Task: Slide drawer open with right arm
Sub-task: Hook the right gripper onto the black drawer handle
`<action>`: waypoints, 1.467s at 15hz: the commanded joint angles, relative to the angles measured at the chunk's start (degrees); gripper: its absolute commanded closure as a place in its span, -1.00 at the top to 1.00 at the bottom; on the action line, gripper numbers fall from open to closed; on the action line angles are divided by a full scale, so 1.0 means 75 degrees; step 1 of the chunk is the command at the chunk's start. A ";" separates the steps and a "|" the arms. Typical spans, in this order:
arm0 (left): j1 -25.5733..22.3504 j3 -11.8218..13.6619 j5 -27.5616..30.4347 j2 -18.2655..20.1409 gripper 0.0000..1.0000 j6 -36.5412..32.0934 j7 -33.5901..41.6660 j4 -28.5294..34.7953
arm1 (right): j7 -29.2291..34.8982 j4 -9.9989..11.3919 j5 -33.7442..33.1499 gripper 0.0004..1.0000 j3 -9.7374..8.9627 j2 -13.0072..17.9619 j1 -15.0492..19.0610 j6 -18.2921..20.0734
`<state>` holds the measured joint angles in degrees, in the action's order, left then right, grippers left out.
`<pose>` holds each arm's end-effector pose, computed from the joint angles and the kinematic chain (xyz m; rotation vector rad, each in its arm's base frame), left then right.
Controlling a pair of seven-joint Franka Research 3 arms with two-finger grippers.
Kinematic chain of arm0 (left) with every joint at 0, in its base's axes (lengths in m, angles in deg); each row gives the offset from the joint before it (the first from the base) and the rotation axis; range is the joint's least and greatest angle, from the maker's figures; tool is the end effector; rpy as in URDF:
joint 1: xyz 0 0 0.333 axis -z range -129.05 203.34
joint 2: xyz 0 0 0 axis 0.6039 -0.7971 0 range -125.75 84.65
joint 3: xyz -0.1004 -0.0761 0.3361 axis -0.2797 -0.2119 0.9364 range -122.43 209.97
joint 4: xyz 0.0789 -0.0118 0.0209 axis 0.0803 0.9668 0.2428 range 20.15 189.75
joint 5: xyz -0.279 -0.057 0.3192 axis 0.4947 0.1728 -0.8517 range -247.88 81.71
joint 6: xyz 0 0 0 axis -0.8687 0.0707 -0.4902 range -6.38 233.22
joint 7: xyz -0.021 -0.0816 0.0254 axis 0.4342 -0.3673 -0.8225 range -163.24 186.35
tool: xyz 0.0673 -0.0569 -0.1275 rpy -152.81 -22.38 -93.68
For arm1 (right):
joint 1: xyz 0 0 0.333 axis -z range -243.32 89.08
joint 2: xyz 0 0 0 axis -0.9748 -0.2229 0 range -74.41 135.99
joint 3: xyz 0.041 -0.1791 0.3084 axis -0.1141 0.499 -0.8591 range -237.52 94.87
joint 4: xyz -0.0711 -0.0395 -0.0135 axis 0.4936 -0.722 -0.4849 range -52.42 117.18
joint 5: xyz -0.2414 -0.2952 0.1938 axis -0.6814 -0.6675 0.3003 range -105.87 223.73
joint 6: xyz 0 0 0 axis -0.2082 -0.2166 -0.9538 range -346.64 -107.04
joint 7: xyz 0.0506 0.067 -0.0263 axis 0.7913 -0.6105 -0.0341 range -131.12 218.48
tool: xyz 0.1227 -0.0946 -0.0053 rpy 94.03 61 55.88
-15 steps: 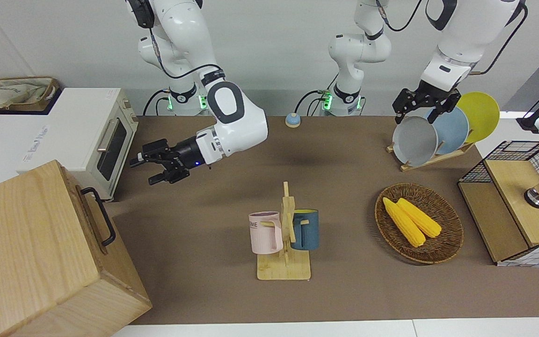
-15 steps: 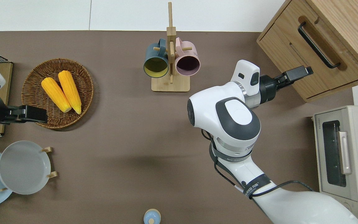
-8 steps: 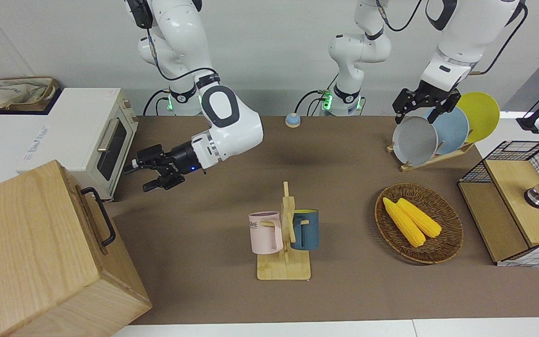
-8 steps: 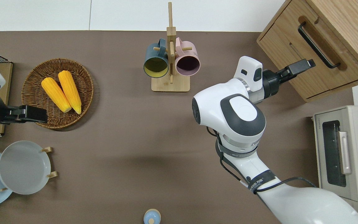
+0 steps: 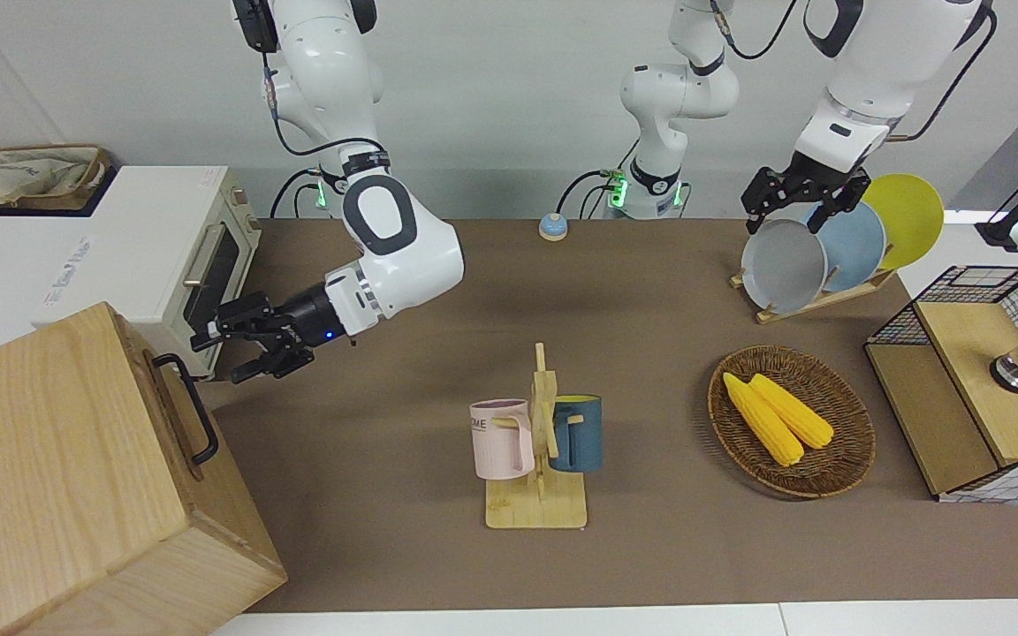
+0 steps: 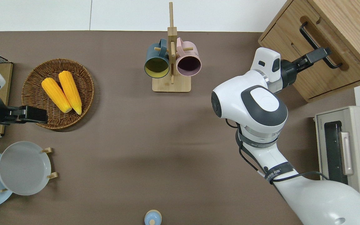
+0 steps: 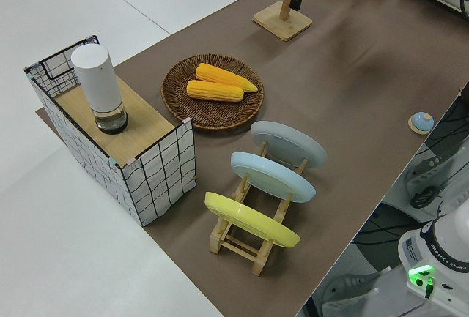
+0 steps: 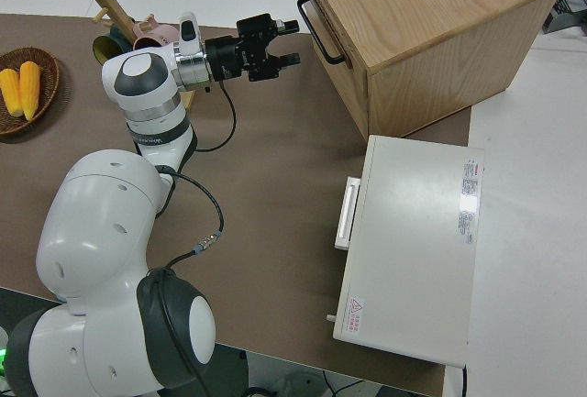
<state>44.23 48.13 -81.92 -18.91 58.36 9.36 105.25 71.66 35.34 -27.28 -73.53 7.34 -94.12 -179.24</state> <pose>0.5788 -0.0302 0.6201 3.1193 -0.0144 -0.0075 0.7260 0.0982 0.4455 1.6799 0.3439 0.3186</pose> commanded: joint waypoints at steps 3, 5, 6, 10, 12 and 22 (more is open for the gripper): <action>0.0028 0.0028 -0.0097 0.0063 0.99 -0.0110 0.0011 -0.0017 | 0.0089 0.0016 -0.0424 0.81 0.0388 -0.0143 -0.0019 -0.0584; 0.0028 0.0028 -0.0097 0.0063 1.00 -0.0110 0.0011 -0.0017 | 0.0148 0.0016 -0.0669 0.72 0.0470 -0.0214 -0.0019 -0.0619; 0.0028 0.0028 -0.0097 0.0063 1.00 -0.0110 0.0011 -0.0017 | 0.0160 0.0016 -0.0716 0.66 0.0517 -0.0249 -0.0019 -0.0654; 0.0028 0.0028 -0.0097 0.0063 1.00 -0.0110 0.0011 -0.0017 | 0.0241 0.0004 -0.0892 0.40 0.0728 -0.0284 -0.0007 -0.0993; 0.0028 0.0028 -0.0097 0.0063 0.99 -0.0110 0.0011 -0.0017 | 0.0359 0.0004 -0.0893 0.33 0.0868 -0.0284 -0.0007 -0.1204; 0.0028 0.0028 -0.0097 0.0063 1.00 -0.0110 0.0011 -0.0017 | 0.0429 0.0004 -0.0659 -0.63 0.0576 -0.0296 -0.0078 -0.0784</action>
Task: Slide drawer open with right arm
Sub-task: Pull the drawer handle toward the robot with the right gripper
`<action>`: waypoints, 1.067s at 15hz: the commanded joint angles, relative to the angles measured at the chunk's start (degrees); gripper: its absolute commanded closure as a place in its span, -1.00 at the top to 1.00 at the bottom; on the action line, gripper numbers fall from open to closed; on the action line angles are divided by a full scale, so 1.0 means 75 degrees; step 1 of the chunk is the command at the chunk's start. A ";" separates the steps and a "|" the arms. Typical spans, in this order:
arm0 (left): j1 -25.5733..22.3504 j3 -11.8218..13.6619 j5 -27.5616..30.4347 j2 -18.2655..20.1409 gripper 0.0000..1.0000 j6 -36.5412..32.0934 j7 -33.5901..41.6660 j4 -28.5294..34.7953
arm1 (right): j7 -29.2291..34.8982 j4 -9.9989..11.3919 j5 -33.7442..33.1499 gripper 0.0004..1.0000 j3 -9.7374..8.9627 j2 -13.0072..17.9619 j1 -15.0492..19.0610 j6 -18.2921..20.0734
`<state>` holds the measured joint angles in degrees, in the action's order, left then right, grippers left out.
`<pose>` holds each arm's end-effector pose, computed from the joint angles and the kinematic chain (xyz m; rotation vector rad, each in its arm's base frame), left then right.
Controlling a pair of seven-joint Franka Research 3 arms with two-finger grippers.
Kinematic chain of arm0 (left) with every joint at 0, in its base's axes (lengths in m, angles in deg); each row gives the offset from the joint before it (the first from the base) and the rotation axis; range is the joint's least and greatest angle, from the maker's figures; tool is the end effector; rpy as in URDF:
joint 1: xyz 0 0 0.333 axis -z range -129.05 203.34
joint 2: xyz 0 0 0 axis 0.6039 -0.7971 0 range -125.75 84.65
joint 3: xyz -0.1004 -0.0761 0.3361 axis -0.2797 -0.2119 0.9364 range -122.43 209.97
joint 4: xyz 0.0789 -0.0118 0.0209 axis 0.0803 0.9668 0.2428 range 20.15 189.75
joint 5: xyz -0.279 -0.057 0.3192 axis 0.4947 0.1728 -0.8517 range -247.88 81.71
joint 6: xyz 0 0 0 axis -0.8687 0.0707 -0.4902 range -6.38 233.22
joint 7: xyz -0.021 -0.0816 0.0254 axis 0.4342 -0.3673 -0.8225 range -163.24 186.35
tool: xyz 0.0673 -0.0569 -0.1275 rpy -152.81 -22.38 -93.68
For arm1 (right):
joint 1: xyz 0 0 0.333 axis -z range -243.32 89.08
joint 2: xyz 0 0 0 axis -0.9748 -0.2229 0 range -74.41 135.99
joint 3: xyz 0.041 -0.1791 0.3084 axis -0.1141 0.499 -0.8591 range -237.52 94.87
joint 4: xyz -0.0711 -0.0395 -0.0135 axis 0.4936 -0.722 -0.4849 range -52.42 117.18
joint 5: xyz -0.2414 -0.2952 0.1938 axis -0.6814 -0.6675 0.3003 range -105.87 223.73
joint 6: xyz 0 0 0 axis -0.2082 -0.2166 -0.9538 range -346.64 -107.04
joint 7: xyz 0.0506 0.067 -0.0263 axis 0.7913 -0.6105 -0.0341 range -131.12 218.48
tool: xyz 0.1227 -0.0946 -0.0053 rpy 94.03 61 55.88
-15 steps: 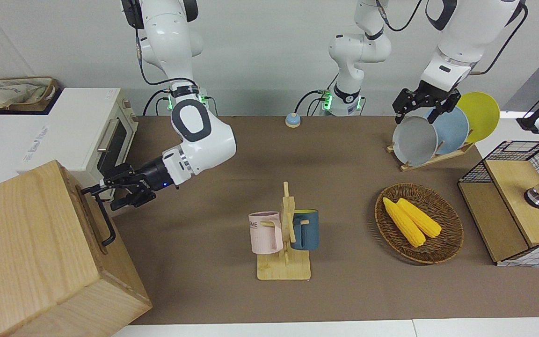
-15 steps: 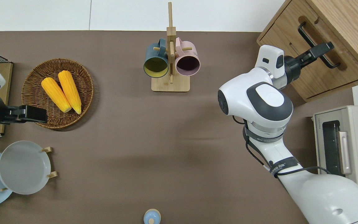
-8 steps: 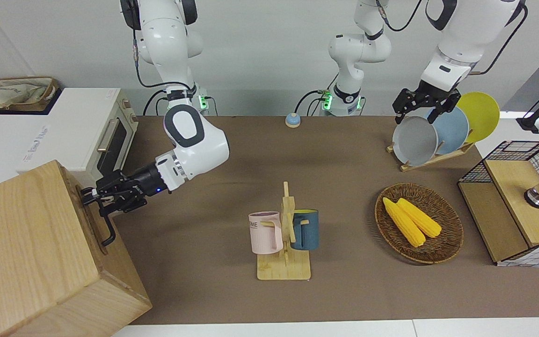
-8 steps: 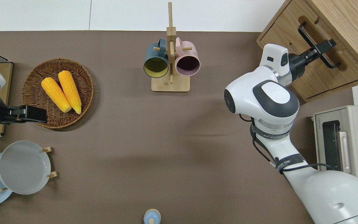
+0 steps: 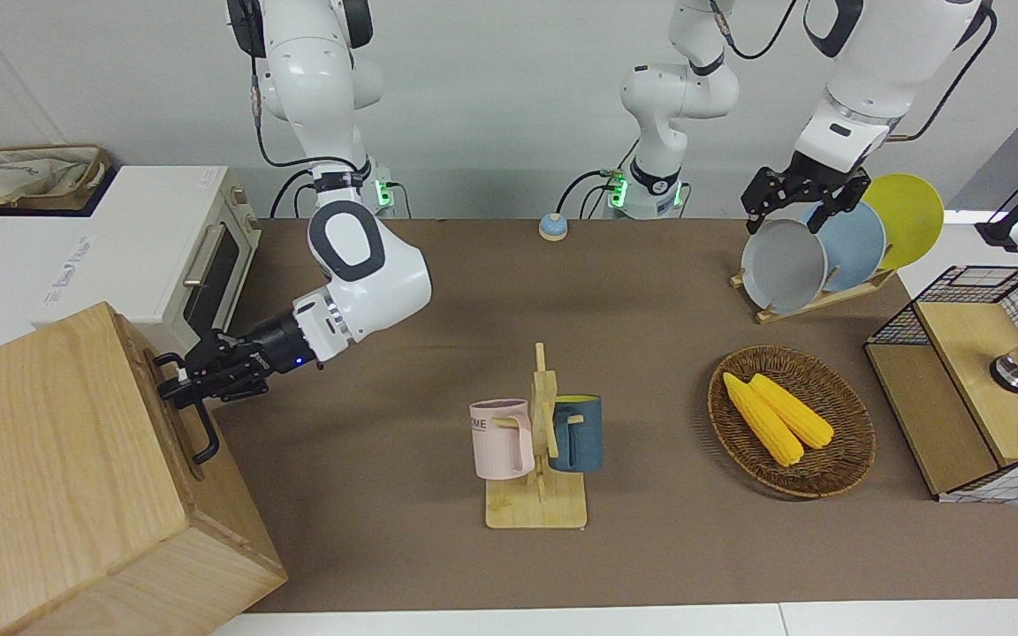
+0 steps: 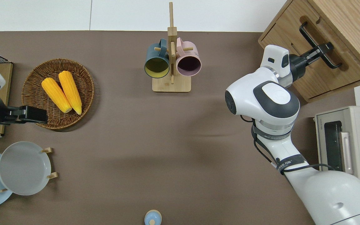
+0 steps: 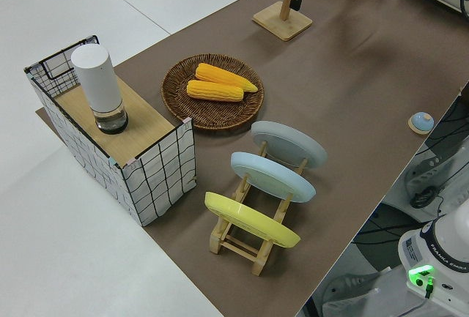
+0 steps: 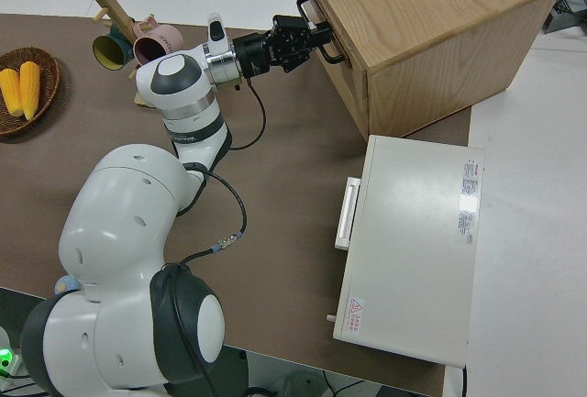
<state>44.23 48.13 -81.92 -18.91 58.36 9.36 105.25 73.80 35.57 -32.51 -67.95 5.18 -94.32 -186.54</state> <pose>0.5788 -0.0302 0.6201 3.1193 -0.0144 -0.0075 0.7506 0.0601 0.4243 1.6181 0.3963 0.3666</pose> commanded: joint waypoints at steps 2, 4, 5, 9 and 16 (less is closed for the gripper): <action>0.0028 0.0028 -0.0097 0.0064 0.99 -0.0110 0.0011 -0.0017 | 0.0144 -0.0015 0.0180 -0.66 -0.0227 -0.0007 -0.0062 0.0260; 0.0028 0.0028 -0.0097 0.0064 1.00 -0.0110 0.0011 -0.0028 | 0.0156 -0.0027 0.0250 -0.76 -0.0286 0.0004 -0.0121 0.0424; 0.0028 0.0028 -0.0097 0.0064 1.00 -0.0110 0.0011 -0.0017 | 0.0144 -0.0027 0.0262 -0.77 -0.0297 0.0004 -0.0133 0.0459; 0.0028 0.0028 -0.0097 0.0064 1.00 -0.0110 0.0011 -0.0017 | 0.0156 -0.0027 0.0473 -0.84 -0.0578 0.0016 -0.0133 0.0857; 0.0028 0.0028 -0.0097 0.0064 0.99 -0.0110 0.0011 -0.0017 | 0.0156 -0.0027 0.0777 -0.89 -0.1234 0.0051 -0.0133 0.1712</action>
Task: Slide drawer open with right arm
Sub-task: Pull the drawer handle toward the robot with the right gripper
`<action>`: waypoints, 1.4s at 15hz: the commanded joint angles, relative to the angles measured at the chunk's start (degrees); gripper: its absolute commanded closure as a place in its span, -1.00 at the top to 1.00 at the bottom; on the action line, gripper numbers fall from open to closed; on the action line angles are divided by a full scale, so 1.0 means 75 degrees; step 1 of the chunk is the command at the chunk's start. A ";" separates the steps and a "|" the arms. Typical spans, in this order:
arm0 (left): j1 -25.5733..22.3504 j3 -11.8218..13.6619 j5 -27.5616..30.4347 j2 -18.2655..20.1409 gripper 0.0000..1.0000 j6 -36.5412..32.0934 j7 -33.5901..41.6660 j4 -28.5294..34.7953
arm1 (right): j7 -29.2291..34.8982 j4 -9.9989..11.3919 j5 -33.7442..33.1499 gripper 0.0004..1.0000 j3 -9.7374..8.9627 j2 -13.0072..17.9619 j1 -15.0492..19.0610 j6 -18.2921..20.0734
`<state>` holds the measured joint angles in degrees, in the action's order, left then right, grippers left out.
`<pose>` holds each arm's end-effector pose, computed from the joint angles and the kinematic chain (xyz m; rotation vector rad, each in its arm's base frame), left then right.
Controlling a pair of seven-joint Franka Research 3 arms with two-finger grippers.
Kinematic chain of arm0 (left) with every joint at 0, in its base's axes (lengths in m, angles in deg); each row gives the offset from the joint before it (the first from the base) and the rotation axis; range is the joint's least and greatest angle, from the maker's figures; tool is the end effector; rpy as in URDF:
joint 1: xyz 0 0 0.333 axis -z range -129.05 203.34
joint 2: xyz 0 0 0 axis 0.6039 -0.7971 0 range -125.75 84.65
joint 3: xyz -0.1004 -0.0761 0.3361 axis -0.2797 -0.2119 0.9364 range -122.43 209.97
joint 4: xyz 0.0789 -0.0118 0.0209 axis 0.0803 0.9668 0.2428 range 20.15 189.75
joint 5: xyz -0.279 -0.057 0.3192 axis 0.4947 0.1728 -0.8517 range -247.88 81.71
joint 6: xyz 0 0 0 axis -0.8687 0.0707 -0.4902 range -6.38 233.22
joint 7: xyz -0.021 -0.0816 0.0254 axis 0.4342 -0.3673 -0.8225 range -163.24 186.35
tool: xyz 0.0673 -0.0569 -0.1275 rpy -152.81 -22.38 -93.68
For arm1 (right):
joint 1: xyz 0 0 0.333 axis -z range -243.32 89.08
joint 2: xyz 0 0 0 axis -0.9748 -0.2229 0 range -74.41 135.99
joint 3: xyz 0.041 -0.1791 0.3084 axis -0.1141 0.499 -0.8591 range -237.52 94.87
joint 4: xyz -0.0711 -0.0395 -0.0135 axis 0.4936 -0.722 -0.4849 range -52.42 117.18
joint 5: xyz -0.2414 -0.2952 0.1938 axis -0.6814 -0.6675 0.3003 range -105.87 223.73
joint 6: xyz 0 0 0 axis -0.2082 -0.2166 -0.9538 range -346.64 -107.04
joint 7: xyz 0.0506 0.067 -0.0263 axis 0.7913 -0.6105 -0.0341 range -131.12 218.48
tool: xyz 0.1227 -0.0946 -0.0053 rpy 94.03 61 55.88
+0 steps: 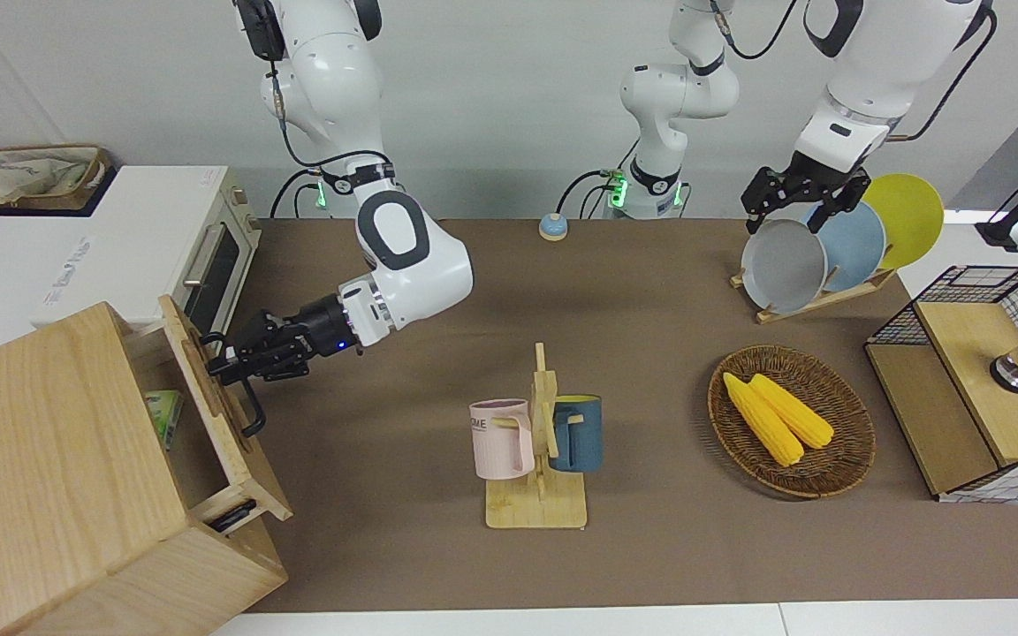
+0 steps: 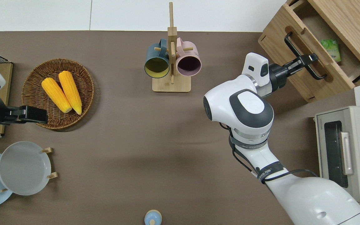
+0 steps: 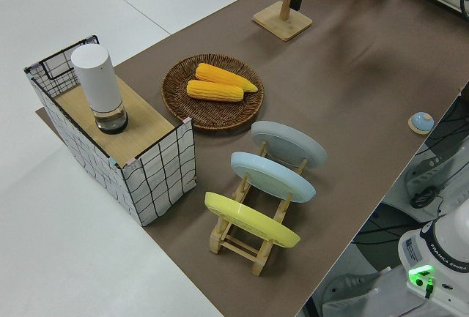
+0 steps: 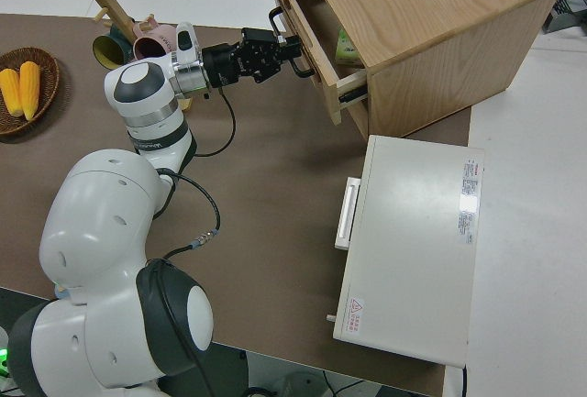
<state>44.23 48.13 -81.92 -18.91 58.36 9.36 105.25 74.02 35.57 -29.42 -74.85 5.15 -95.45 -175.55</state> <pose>0.5788 -0.0302 0.6201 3.1193 -0.0144 -0.0075 0.7215 0.1216 0.4237 1.6293 0.3411 0.3199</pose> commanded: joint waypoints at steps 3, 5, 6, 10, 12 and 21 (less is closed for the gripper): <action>0.0028 0.0028 -0.0097 0.0064 1.00 -0.0110 0.0011 -0.0017 | 0.0127 -0.0050 0.0506 -0.91 -0.0503 0.0066 -0.0075 0.0553; 0.0028 0.0028 -0.0097 0.0064 0.99 -0.0110 0.0011 -0.0017 | 0.0115 -0.0050 0.0518 -0.91 -0.0619 0.0078 -0.0110 0.0705; 0.0028 0.0016 -0.0097 0.0064 1.00 -0.0110 0.0011 -0.0017 | 0.0127 -0.0050 0.0541 -0.91 -0.0690 0.0078 -0.0111 0.0799; 0.0028 0.0016 -0.0097 0.0064 0.99 -0.0110 0.0011 -0.0017 | 0.0115 -0.0073 0.0599 -0.91 -0.1018 0.0090 -0.0146 0.1150; 0.0028 0.0028 -0.0097 0.0064 1.00 -0.0110 0.0011 -0.0017 | 0.0115 -0.0108 0.0717 -0.91 -0.1135 0.0090 -0.0157 0.1338; 0.0028 0.0028 -0.0097 0.0064 0.99 -0.0110 0.0011 -0.0028 | 0.0103 -0.0214 0.0975 -0.91 -0.1791 0.0113 -0.0263 0.2158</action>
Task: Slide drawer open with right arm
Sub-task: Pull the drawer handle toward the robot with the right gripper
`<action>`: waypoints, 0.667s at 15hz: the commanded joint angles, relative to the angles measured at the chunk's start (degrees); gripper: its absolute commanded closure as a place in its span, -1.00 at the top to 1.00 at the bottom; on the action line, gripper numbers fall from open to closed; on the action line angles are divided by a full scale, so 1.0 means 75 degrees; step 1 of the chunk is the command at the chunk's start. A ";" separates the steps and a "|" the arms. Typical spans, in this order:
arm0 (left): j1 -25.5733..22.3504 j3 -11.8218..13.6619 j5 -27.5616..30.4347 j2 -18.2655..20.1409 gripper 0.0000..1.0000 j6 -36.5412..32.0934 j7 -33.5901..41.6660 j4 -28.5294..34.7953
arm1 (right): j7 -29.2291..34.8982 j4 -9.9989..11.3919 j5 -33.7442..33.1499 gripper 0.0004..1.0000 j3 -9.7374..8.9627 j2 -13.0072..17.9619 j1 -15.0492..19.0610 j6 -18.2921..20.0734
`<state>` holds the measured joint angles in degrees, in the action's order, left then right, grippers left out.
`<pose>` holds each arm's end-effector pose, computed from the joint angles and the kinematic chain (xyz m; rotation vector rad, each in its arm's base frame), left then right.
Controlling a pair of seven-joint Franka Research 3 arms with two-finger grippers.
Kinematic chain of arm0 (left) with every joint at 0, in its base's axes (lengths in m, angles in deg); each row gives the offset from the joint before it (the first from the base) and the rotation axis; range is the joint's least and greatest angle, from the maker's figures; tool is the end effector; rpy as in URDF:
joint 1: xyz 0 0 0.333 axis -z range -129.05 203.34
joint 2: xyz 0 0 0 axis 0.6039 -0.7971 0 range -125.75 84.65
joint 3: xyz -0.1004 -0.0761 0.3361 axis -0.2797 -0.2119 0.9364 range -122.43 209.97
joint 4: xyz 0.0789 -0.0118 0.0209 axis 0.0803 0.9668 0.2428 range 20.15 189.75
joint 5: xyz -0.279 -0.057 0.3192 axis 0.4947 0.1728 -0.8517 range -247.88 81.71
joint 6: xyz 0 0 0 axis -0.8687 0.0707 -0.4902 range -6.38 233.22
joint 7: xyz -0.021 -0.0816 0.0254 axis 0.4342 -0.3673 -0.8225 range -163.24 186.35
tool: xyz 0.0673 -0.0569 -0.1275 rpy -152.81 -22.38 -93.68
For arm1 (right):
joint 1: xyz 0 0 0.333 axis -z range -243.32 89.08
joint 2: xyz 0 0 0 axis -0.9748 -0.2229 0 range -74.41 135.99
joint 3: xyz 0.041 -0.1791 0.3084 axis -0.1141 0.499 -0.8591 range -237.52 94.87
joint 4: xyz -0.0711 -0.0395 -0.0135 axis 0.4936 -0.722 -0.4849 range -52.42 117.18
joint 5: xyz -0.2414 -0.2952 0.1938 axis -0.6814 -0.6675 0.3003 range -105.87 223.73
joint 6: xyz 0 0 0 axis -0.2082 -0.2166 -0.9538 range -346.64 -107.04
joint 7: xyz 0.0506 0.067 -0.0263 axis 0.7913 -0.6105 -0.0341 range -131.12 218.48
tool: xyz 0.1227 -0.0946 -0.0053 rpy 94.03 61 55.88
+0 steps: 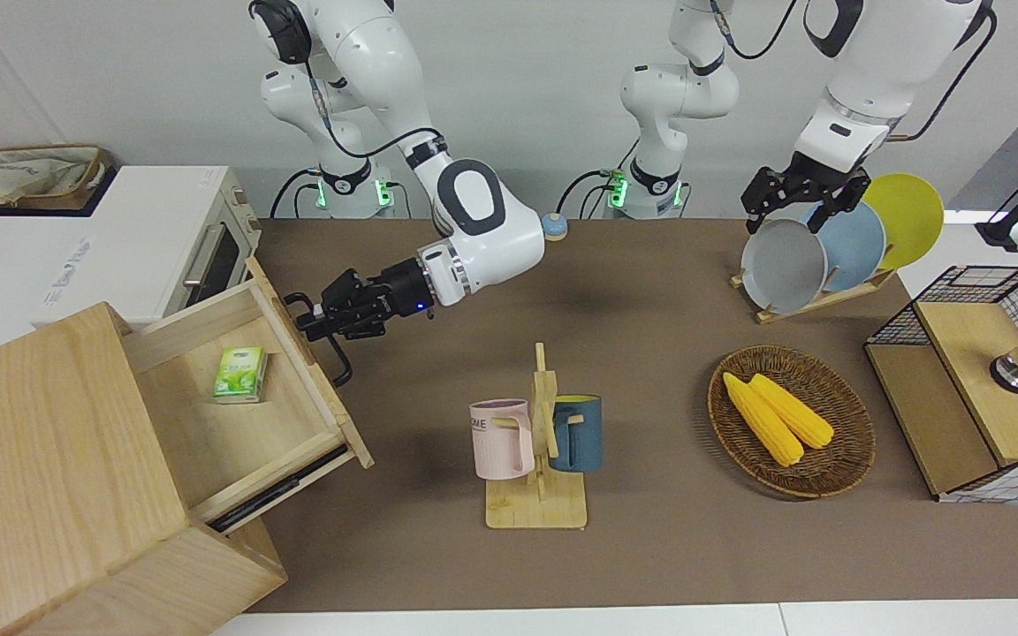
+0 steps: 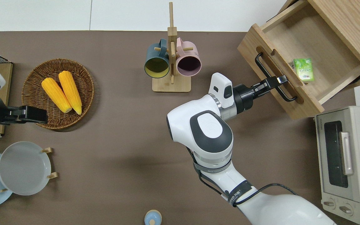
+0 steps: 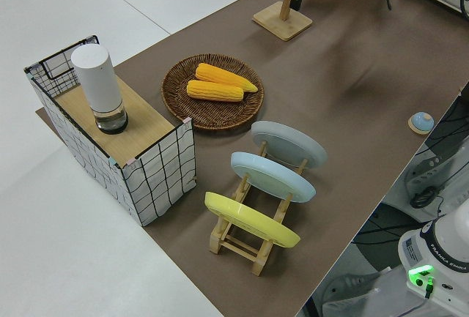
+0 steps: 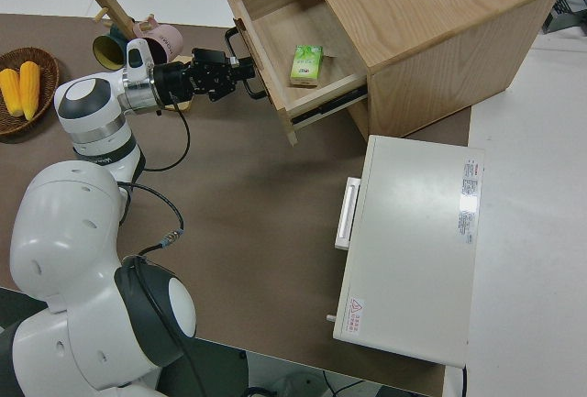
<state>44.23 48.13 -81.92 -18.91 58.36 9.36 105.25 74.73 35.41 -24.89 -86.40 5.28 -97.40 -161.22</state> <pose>0.5788 -0.0302 0.6201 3.1193 -0.0144 -0.0075 0.6586 0.2271 0.4277 1.6600 0.3192 0.2808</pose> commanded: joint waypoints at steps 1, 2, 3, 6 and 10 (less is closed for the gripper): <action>0.0028 0.0028 -0.0097 0.0063 0.99 -0.0110 0.0011 -0.0017 | 0.0009 -0.0194 0.0371 -0.91 -0.0344 0.0096 -0.0003 0.0341; 0.0028 0.0016 -0.0097 0.0063 0.99 -0.0110 0.0011 -0.0016 | 0.0009 -0.0194 0.0382 -0.91 -0.0438 0.0096 -0.0003 0.0423; 0.0028 0.0028 -0.0097 0.0063 1.00 -0.0110 0.0011 -0.0016 | -0.0002 -0.0205 0.0382 -0.91 -0.0532 0.0096 -0.0003 0.0528; 0.0028 0.0028 -0.0097 0.0063 1.00 -0.0110 0.0011 -0.0016 | 0.0009 -0.0287 0.0605 -0.91 -0.0743 0.0096 -0.0027 0.0798; 0.0028 0.0028 -0.0097 0.0063 0.99 -0.0110 0.0011 -0.0016 | 0.0009 -0.0334 0.0699 -0.91 -0.1047 0.0085 -0.0109 0.1138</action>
<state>44.23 48.13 -81.92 -18.91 58.36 9.36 105.25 75.10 34.77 -22.59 -92.25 5.27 -98.08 -155.40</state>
